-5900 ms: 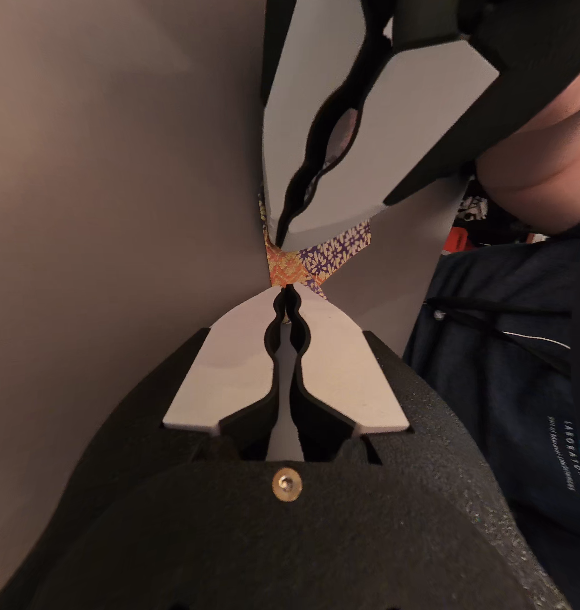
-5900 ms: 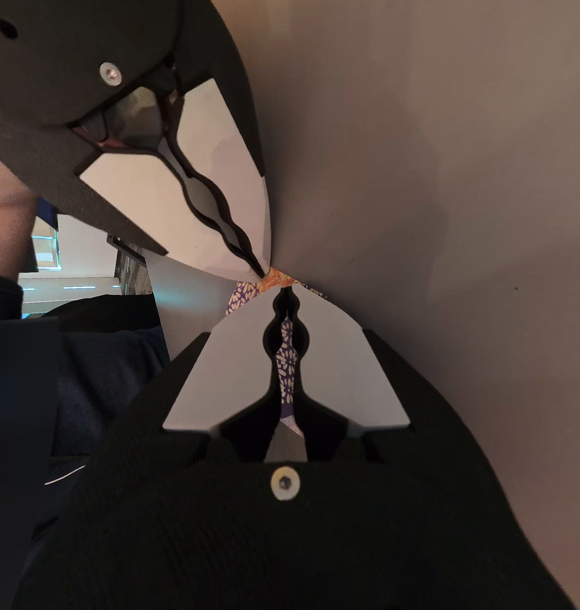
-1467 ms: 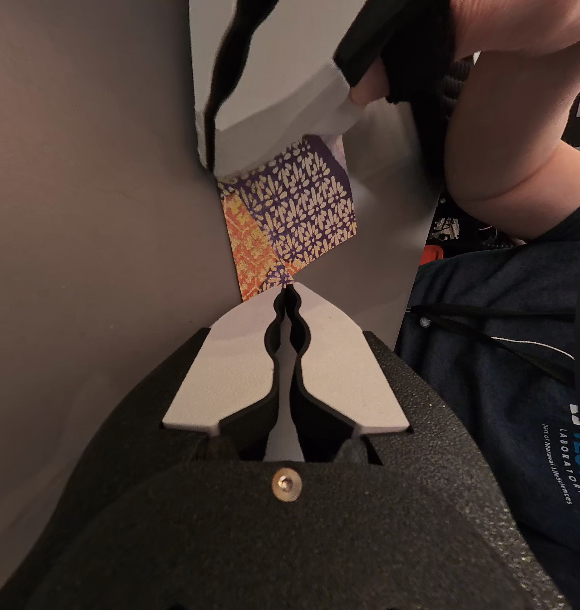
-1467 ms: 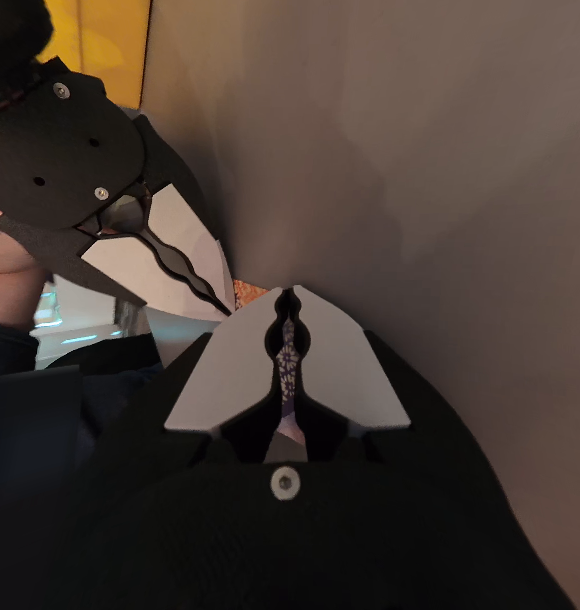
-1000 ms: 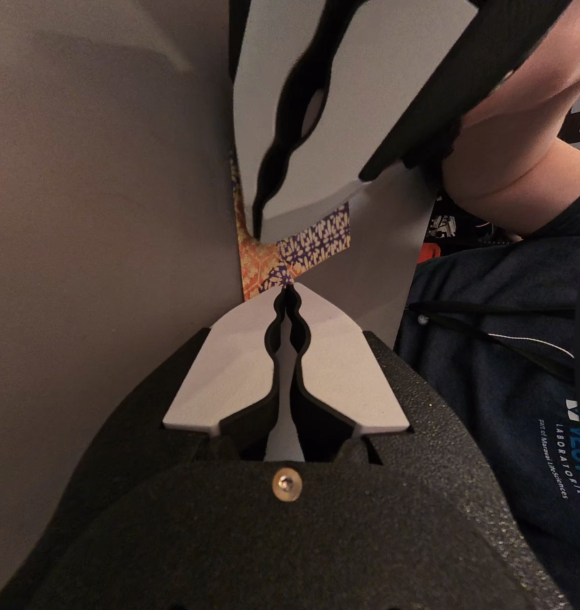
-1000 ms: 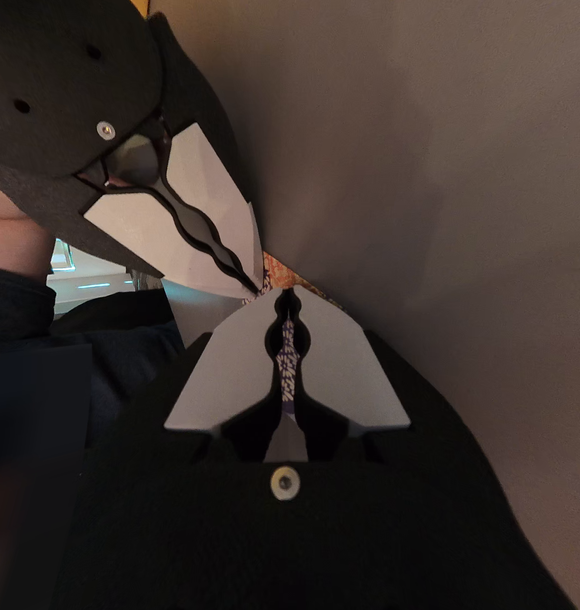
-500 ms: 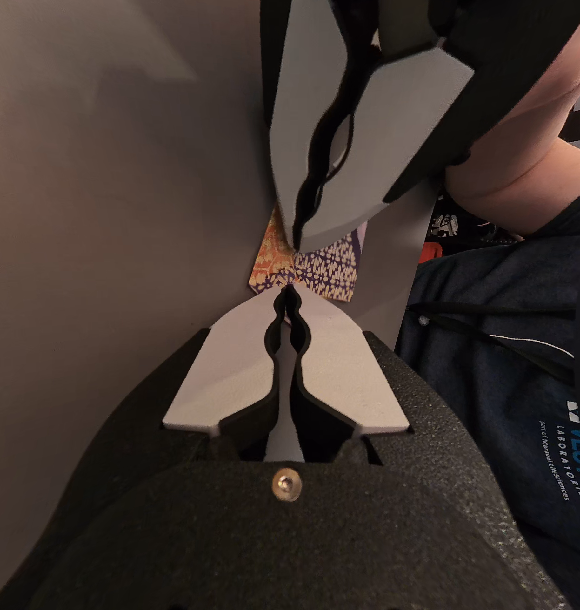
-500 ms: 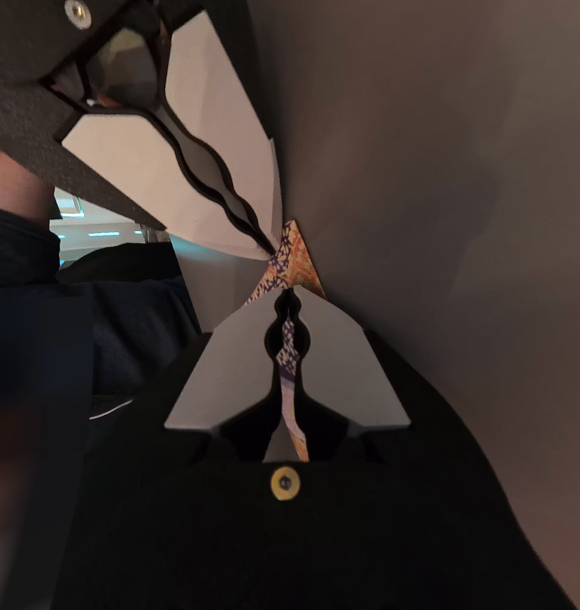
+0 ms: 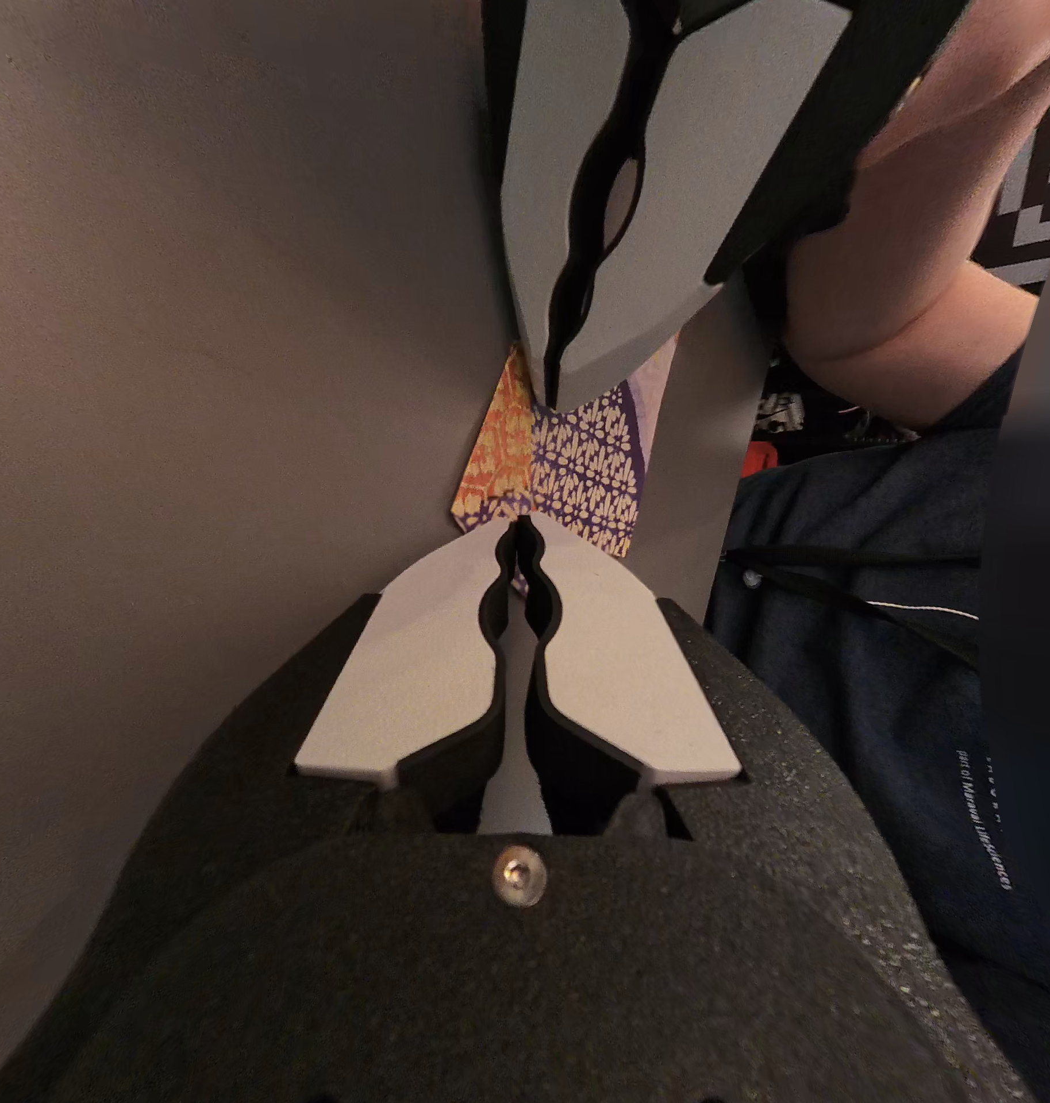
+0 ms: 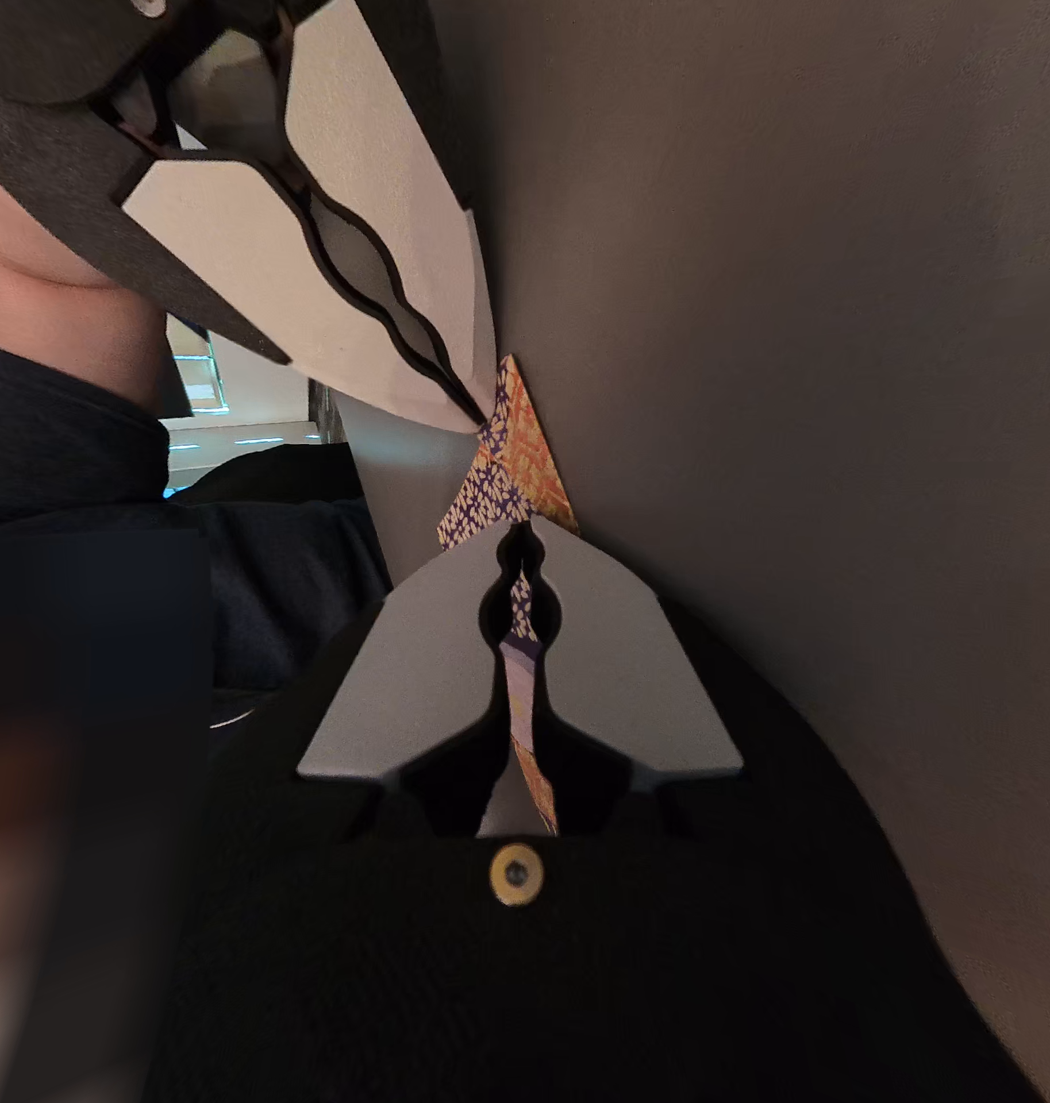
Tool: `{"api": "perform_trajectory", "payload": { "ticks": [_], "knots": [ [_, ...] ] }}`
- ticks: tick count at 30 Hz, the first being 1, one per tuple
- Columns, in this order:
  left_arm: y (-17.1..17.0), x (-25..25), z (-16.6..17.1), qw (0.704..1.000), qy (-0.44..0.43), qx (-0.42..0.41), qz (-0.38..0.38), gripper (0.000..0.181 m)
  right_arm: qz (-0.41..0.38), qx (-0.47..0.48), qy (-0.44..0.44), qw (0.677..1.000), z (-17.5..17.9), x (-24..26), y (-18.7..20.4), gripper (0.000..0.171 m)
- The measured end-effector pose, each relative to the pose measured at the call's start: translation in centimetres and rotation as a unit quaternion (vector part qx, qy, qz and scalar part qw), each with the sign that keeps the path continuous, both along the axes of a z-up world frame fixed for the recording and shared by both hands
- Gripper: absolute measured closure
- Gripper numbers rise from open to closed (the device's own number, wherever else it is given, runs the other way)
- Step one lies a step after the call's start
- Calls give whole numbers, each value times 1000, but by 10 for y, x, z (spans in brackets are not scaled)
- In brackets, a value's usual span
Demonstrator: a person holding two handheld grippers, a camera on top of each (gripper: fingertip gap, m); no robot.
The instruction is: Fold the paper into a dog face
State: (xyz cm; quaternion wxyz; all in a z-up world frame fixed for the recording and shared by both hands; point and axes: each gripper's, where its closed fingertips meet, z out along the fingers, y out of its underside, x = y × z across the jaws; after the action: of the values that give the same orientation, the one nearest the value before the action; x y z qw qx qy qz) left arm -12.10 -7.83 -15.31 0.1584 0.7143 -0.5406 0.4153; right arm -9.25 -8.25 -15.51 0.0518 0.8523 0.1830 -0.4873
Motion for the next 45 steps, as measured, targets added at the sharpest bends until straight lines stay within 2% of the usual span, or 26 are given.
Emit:
{"api": "perform_trajectory", "payload": {
  "ticks": [1, 5, 16, 22, 25, 35, 45],
  "knots": [
    [-1, 2, 1, 1000, -5, -16, 4, 181, 1, 0, 3, 1000, 0, 0, 0, 170],
    [-4, 16, 6, 997, -21, -64, 23, 181, 9, 0, 12, 1000, 0, 0, -1, 170],
    [-9, 31, 3, 996, -4, -82, 21, 181, 17, 10, 12, 1000, 1, 0, -2, 170],
    [-10, 24, 0, 999, 25, -13, -21, 181, 16, 16, -4, 1000, -1, 0, -2, 170],
    [-8, 15, -1, 998, 43, -7, -36, 181, 14, 14, -4, 1000, -1, 0, -2, 170],
    [0, 11, 5, 985, 53, -162, 19, 181, 19, 21, -8, 1000, -1, 0, -3, 170],
    [19, 15, 4, 987, 32, -131, 89, 181, 19, 20, 1, 1000, 0, 0, -3, 170]
  ]
}}
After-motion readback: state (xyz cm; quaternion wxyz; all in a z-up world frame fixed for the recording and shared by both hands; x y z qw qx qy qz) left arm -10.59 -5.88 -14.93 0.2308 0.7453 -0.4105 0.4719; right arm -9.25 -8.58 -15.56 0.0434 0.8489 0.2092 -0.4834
